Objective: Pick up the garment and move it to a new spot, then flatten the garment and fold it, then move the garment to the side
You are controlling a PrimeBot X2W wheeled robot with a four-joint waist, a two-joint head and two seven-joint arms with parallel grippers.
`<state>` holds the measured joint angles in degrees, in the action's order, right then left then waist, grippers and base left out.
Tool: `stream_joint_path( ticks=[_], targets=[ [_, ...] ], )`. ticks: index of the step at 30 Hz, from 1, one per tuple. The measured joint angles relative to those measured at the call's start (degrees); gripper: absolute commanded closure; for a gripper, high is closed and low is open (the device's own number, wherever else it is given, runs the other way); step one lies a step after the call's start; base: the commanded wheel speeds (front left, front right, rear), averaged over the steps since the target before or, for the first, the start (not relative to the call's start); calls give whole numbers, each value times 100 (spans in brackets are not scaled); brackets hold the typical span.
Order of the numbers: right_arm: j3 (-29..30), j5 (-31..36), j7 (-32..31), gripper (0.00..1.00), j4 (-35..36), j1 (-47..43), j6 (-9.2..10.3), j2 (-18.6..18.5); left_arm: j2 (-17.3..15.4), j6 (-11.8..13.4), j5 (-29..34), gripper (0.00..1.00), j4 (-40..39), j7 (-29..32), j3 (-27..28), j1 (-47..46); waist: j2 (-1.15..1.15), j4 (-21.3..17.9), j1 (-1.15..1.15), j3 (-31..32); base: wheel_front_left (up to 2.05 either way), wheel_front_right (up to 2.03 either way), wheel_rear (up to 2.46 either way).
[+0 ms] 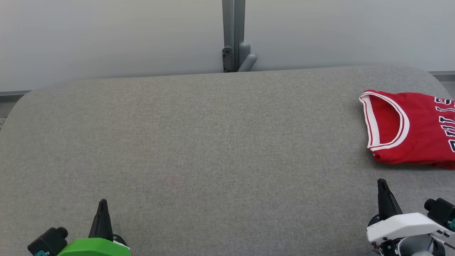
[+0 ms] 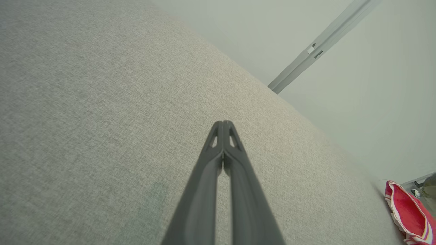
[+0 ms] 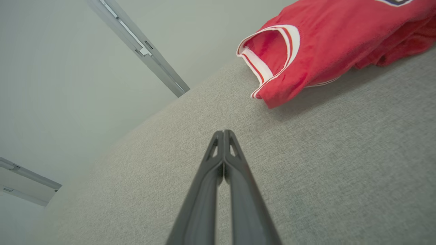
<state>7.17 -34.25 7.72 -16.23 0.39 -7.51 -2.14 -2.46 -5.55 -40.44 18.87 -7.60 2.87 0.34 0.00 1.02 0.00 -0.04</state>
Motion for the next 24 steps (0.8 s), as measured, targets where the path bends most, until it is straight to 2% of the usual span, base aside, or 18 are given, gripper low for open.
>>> stream_joint_path(
  ticks=[24],
  targets=[
    [-25, -1904, -463, 100, 34, 230, 1, -19, -3, -54, -1709, 100, -124, 479, 120, -222, 0, -25, 0, -3, 0, 0, 0]
  ],
)
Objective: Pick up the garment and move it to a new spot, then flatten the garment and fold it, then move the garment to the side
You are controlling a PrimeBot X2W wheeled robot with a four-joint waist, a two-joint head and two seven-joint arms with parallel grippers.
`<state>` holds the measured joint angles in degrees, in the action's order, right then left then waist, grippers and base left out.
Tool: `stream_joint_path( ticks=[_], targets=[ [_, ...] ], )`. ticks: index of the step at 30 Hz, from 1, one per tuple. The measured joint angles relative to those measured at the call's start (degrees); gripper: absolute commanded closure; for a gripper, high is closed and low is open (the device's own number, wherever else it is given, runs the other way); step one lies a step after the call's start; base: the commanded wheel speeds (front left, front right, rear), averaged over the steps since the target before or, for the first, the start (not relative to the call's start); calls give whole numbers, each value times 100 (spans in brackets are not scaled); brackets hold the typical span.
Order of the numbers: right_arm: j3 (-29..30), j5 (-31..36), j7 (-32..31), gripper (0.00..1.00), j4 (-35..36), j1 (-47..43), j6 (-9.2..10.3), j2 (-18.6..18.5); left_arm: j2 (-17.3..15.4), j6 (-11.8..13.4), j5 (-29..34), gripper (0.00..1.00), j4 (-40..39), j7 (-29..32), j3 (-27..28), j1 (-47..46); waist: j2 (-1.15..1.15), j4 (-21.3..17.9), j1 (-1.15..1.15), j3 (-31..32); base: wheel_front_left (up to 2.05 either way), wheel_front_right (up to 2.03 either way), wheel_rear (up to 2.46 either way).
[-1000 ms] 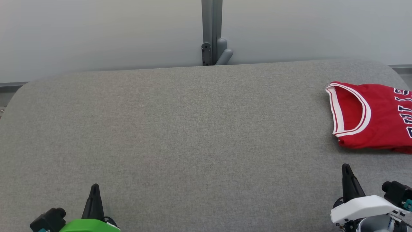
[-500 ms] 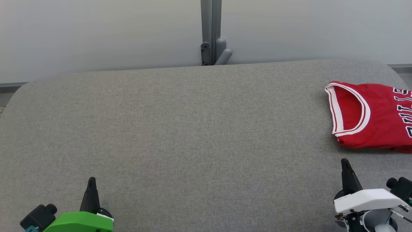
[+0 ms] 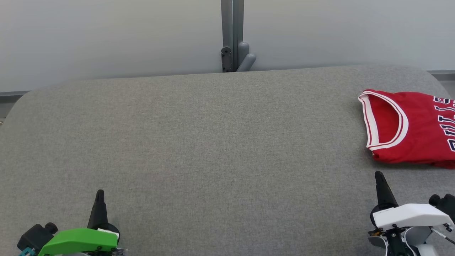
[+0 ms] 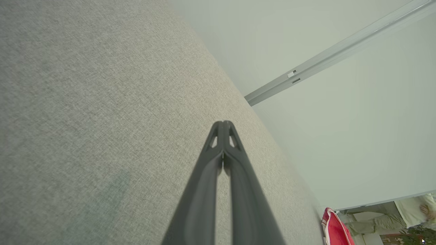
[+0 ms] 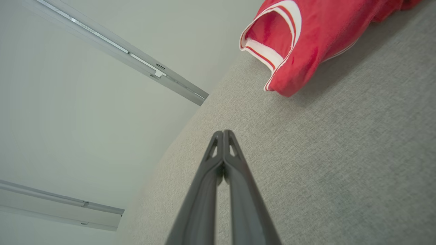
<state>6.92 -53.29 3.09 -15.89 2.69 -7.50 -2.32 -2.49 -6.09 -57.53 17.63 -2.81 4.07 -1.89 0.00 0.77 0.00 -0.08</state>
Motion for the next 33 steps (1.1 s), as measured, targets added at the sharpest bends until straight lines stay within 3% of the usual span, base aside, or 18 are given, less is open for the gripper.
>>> stream_joint_path(
  ticks=[33],
  targets=[
    [-24, -1960, -479, 100, 34, 231, 2, -20, -7, -55, -1746, 100, -107, 477, 146, -244, 0, -33, 0, -5, 0, 0, 0]
  ],
)
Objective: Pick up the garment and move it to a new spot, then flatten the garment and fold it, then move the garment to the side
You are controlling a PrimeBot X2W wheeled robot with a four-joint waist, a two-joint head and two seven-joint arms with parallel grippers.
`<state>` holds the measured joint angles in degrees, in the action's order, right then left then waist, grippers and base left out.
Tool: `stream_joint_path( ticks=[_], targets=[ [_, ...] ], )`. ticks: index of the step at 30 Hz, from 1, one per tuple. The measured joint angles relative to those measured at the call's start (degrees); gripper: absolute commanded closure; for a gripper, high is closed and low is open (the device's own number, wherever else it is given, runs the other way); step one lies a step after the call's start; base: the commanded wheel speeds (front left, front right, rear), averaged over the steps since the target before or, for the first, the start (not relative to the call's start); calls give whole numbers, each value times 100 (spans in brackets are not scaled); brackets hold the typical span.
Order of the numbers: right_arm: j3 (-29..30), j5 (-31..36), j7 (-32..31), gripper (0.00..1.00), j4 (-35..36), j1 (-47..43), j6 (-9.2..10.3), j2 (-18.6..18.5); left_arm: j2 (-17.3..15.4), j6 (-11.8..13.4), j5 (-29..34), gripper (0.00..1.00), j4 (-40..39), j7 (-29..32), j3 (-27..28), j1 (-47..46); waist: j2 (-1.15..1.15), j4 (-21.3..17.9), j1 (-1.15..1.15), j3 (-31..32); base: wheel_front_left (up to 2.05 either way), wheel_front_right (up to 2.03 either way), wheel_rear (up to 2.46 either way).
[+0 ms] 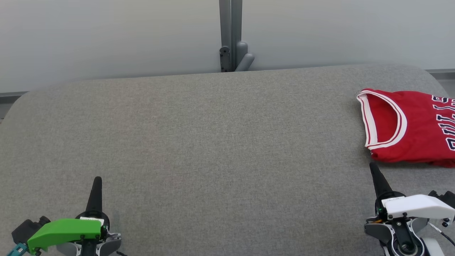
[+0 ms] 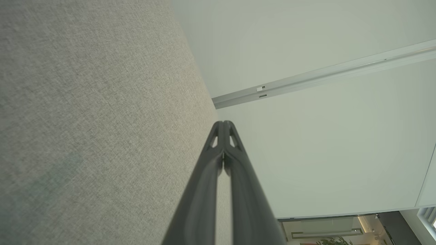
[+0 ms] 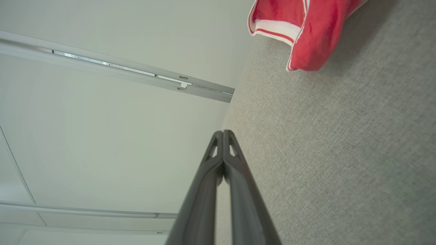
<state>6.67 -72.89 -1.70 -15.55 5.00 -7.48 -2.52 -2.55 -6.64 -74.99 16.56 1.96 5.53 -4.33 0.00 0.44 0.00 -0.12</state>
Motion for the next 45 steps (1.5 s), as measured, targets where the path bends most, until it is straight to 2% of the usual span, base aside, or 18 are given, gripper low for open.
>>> stream_joint_path(
  ticks=[28, 45],
  targets=[
    [-19, -1368, -330, 100, 18, 131, 0, -13, -9, -47, -1184, 100, -110, 350, 94, -191, 0, -30, 0, -5, 0, 0, 0],
    [-26, -1924, -470, 100, 29, 225, 0, -21, -11, -69, -1720, 100, -141, 485, 142, -251, 0, -44, 0, -7, 0, 0, 0]
  ],
)
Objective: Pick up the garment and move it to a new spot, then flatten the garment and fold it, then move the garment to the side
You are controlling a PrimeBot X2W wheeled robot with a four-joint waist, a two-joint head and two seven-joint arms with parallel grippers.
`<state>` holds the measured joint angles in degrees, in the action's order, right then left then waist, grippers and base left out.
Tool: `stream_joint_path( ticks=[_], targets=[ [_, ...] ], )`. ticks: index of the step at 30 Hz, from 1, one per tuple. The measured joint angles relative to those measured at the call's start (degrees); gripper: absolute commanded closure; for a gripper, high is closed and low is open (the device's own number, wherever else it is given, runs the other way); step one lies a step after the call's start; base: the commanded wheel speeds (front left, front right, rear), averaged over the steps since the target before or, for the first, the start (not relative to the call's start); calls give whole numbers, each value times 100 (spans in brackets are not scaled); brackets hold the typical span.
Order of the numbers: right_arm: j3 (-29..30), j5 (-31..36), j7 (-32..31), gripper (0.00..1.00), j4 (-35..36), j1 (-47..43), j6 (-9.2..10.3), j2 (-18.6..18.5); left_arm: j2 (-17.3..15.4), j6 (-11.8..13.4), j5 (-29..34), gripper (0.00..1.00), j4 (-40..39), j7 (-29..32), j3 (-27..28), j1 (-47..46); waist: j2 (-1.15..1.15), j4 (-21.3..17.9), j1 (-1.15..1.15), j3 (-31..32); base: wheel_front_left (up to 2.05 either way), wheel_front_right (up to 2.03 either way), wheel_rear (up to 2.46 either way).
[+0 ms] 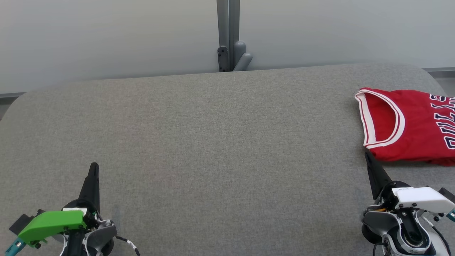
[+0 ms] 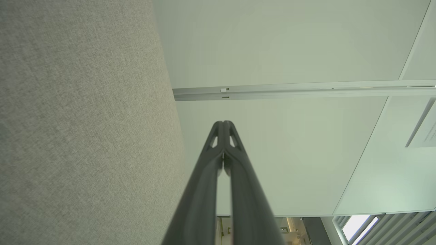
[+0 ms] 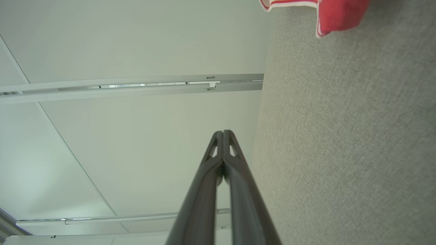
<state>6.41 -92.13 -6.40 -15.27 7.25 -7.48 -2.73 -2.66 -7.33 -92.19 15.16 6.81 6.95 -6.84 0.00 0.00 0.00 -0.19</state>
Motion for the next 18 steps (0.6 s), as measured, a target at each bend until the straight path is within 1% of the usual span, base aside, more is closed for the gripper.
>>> stream_joint_path(
  ticks=[18],
  targets=[
    [-1, 0, 0, 100, 0, 1, 0, 0, 0, -4, 0, 100, 0, 0, 1, -1, 0, 0, 0, 0, 0, 0, 0]
  ],
)
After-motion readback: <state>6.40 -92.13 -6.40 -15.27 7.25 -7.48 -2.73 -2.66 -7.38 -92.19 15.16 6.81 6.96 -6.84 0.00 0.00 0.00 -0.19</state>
